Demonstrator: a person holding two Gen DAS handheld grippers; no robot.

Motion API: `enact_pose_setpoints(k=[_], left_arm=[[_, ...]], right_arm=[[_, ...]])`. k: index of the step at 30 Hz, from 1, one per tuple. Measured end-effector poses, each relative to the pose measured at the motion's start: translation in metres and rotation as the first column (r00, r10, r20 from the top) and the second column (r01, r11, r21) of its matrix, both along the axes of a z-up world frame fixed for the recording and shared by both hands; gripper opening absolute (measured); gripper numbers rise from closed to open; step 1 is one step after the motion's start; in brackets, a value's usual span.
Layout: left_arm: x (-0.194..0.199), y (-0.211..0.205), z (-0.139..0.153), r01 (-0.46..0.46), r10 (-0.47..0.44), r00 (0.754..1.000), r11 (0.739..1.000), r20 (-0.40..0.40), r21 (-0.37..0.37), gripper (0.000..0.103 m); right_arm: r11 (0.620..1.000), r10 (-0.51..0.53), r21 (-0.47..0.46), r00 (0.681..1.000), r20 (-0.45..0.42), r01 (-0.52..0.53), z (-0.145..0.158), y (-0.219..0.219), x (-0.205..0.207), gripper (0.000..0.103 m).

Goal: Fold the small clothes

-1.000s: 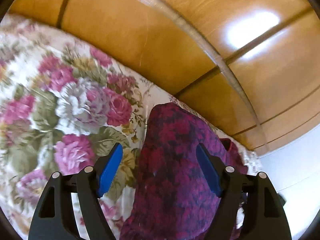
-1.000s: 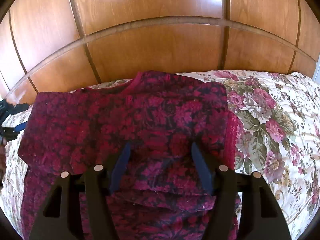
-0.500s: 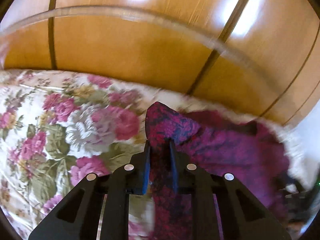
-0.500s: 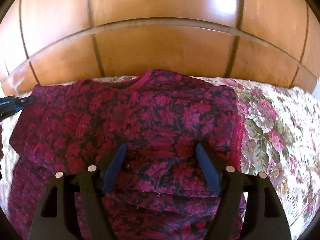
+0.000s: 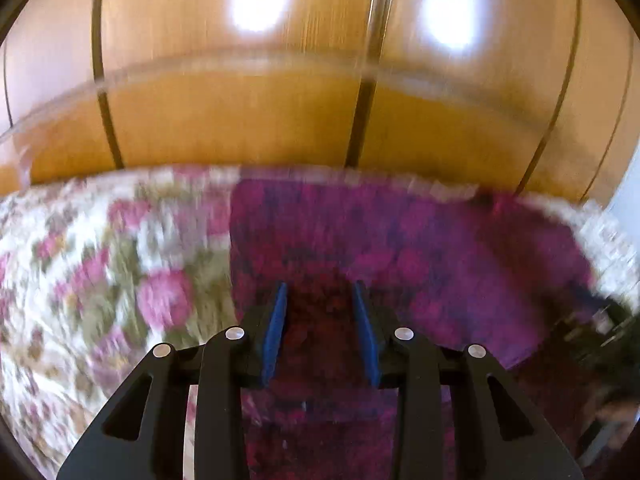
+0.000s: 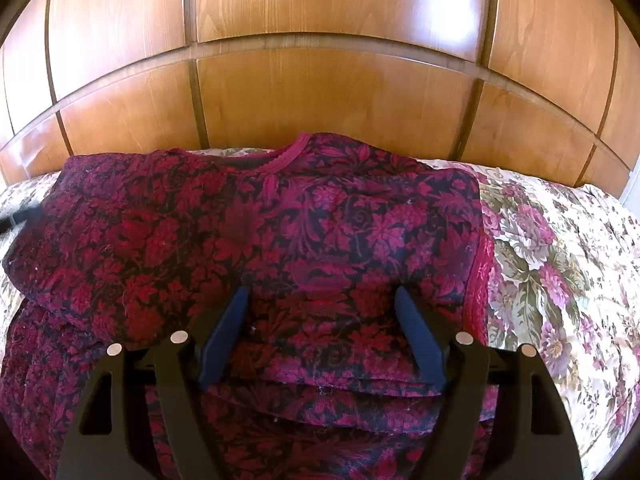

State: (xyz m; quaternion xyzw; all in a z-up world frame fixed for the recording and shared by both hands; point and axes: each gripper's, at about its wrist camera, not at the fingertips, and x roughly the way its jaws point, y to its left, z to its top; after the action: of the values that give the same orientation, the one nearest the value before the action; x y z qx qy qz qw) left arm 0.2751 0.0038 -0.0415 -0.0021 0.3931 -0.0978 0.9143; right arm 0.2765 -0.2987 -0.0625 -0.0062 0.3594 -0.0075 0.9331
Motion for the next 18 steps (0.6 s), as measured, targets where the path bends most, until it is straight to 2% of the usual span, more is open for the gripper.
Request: enact_pose_setpoints(k=[3, 7, 12, 15, 18], left_arm=[[0.005, -0.003, -0.012, -0.014, 0.014, 1.000, 1.000, -0.004, 0.014, 0.033], [0.007, -0.002, -0.002, -0.051, 0.051, 0.999, 0.999, -0.017, -0.018, 0.033], [-0.013, 0.005, 0.014, -0.060, 0.060, 0.998, 0.998, 0.010, -0.002, 0.033], [-0.034, 0.014, 0.023, -0.094, 0.095, 0.995, 0.995, 0.037, -0.027, 0.066], [-0.052, 0.022, 0.031, -0.102, 0.105, 0.993, 0.993, 0.055, -0.052, 0.066]], right_arm=[[1.000, 0.002, 0.003, 1.000, -0.004, -0.002, -0.001, -0.001, 0.002, 0.077], [1.000, -0.002, -0.001, 1.000, 0.004, 0.002, -0.001, 0.000, 0.001, 0.077], [1.000, -0.005, -0.002, 1.000, 0.005, 0.005, -0.001, 0.000, 0.000, 0.078], [1.000, -0.009, -0.010, 1.000, 0.005, 0.009, -0.001, 0.000, -0.001, 0.080], [1.000, -0.016, -0.018, 1.000, 0.004, 0.016, 0.000, 0.001, -0.001, 0.082]])
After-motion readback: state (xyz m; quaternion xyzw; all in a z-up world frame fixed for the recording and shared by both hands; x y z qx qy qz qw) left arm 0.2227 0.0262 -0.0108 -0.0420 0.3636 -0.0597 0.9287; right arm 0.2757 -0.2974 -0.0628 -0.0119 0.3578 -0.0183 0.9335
